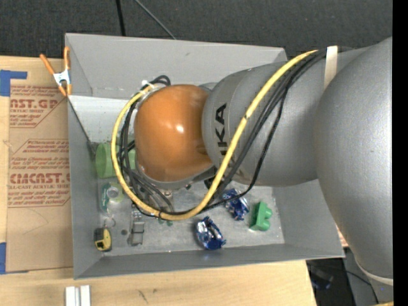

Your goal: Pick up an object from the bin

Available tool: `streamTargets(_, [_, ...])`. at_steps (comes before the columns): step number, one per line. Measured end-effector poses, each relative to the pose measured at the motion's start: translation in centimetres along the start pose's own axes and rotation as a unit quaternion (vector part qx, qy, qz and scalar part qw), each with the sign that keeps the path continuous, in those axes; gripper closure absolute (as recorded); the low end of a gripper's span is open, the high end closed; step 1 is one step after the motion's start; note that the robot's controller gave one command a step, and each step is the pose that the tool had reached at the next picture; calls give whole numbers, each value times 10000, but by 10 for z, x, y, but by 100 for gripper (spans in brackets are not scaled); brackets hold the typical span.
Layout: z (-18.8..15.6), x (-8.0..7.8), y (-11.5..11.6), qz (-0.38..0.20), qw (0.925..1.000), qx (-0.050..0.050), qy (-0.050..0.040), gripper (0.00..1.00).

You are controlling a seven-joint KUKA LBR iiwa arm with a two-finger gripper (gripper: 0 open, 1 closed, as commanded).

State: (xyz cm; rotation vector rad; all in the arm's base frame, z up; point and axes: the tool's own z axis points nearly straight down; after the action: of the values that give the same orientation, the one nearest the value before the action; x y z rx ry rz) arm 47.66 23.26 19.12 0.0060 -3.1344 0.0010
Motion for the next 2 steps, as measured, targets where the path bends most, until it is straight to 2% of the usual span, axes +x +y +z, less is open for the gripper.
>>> streamTargets(1, [84, -84, -51, -374, 9993, 3, -26, 0])
streamTargets(2, [119, -110, 7, -2472, 9689, 5, -47, 0])
